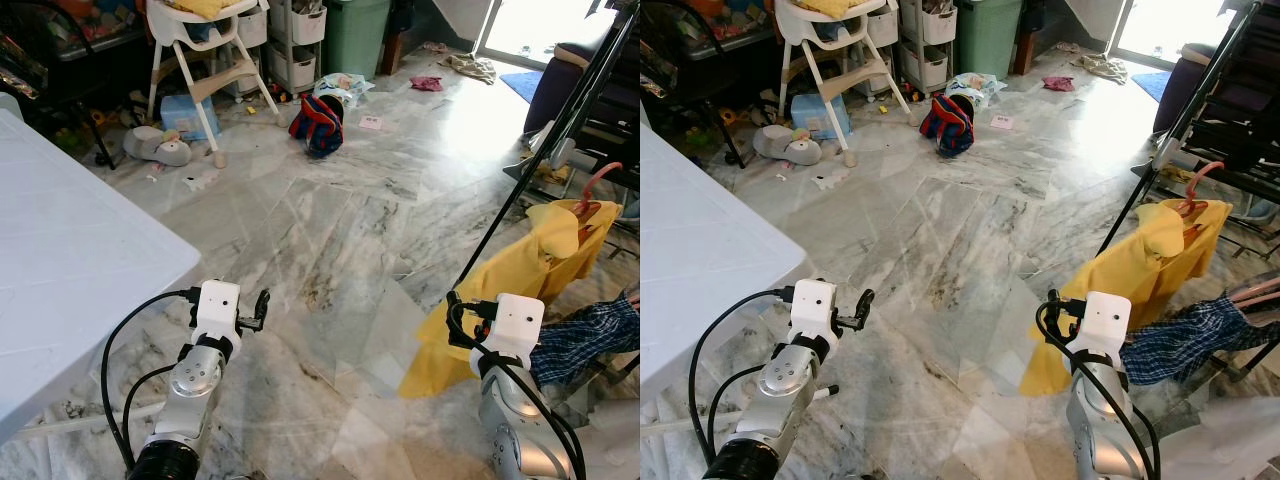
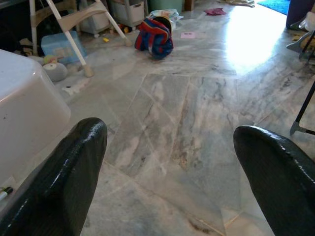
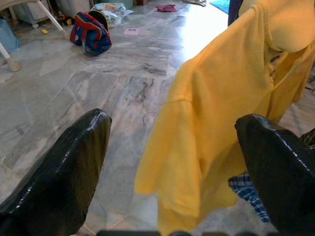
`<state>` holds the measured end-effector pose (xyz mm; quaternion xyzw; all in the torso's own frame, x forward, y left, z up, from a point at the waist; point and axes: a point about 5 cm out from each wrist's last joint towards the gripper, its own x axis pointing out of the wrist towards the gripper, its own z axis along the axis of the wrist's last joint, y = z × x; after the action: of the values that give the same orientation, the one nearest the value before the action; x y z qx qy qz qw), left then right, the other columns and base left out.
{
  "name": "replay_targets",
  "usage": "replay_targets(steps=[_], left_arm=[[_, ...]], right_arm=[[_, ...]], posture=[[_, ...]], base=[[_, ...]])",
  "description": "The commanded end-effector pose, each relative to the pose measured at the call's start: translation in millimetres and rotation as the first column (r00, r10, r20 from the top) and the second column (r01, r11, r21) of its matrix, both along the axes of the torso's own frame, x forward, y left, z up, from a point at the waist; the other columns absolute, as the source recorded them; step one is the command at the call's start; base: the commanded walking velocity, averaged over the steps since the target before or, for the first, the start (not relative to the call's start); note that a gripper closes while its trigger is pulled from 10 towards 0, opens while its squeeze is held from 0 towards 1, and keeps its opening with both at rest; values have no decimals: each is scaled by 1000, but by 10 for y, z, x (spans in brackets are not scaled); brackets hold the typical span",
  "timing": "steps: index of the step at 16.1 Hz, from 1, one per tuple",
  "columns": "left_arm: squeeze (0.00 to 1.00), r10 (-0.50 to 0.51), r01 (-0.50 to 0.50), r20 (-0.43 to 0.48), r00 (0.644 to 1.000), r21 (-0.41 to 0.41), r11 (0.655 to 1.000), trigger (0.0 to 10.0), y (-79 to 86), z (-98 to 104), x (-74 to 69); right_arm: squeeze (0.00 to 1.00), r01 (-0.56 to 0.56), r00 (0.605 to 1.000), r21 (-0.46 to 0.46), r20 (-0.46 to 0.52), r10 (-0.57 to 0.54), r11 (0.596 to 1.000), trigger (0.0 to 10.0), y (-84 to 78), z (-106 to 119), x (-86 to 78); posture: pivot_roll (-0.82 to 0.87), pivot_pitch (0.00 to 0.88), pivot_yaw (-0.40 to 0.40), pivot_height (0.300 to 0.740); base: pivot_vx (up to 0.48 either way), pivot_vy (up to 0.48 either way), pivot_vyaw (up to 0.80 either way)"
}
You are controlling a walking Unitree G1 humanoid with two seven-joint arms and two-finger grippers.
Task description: Hang hanger
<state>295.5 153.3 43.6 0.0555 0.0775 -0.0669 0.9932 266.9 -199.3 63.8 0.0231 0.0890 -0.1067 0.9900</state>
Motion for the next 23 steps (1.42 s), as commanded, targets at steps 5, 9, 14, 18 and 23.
replay_targets(steps=[5, 9, 14, 18, 23], left_arm=[[0, -96, 98, 42, 995, -58, 993, 10000, -277, 233, 234], [0, -149, 154, 54, 987, -88, 984, 10000, -307, 259, 240], [0, -151, 157, 65, 986, -90, 984, 10000, -312, 270, 228], [0, -142, 148, 73, 987, -94, 985, 10000, -278, 284, 232], [0, -150, 158, 77, 986, -113, 981, 10000, -204, 297, 225]], right_arm=[[0, -113, 993, 29, 46, 112, 993, 10000, 226, 128, 186], [0, -69, 994, 14, 87, 68, 997, 10000, 88, 201, 133], [0, -65, 994, 10, 87, 64, 998, 10000, 80, 196, 95], [0, -54, 995, 3, 88, 53, 999, 10000, 56, 202, 85], [0, -53, 995, -1, 89, 53, 999, 10000, 48, 231, 85]], posture=[[-42, 133, 2, 740], [-49, 138, 4, 740], [-53, 142, 3, 740], [-51, 146, 1, 740], [-48, 156, -2, 740]], base=[[0, 0, 0], [0, 0, 0], [0, 0, 0], [0, 0, 0], [0, 0, -720]])
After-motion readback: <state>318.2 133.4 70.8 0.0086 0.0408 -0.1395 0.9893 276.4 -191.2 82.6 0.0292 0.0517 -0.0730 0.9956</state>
